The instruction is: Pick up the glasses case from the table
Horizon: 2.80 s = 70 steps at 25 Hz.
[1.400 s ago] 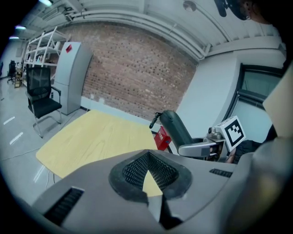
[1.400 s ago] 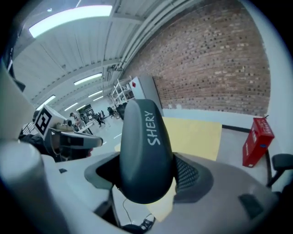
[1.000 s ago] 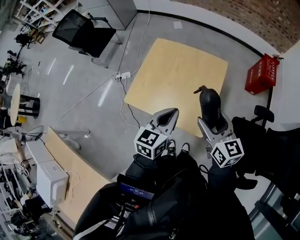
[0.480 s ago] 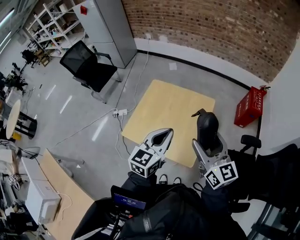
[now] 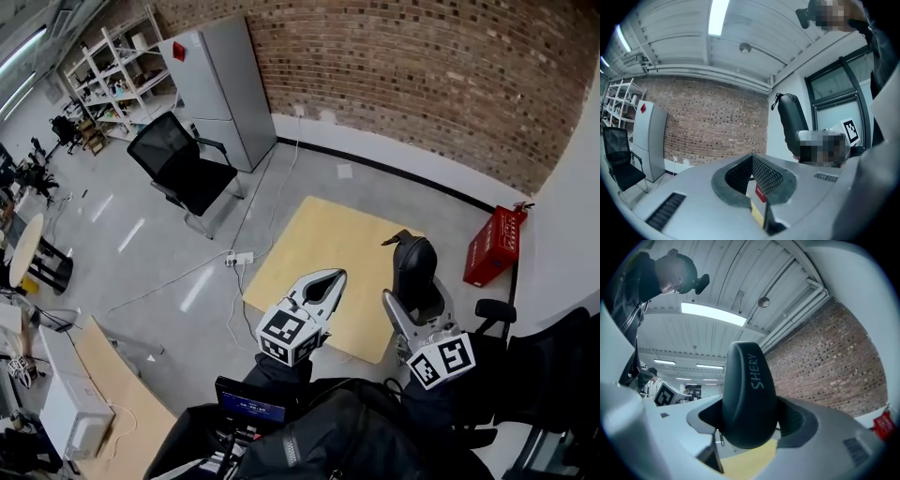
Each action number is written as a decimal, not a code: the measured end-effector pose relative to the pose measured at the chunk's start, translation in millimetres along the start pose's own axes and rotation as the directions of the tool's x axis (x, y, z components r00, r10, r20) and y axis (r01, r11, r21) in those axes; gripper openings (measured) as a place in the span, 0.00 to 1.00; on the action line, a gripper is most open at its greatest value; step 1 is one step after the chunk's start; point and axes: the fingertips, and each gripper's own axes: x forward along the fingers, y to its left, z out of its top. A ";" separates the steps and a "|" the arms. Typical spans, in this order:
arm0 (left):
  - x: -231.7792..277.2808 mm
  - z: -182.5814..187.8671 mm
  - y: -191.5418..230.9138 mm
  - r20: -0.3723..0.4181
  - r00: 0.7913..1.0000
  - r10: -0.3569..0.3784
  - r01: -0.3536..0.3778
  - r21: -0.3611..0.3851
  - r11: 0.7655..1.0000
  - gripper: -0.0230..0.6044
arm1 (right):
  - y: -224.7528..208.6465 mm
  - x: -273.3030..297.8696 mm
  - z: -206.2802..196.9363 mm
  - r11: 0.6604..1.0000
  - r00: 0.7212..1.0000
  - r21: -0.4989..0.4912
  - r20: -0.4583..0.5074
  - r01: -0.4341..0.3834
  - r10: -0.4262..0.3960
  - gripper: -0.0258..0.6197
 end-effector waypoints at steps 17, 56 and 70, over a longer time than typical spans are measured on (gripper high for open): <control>-0.6 7.4 8.4 0.017 1.000 0.004 -0.004 0.030 1.000 0.04 | 1.7 8.5 10.3 1.000 0.999 -0.003 0.047 -0.010 0.010 0.58; 1.9 2.4 10.7 0.015 1.000 0.012 -0.012 0.007 1.000 0.04 | -0.9 13.6 -2.8 1.000 1.000 0.000 -0.008 -0.019 0.019 0.58; 6.6 -1.2 10.4 -0.001 1.000 0.002 -0.002 0.012 1.000 0.04 | 2.2 17.2 -8.2 0.999 0.999 -0.040 -0.029 -0.024 0.023 0.58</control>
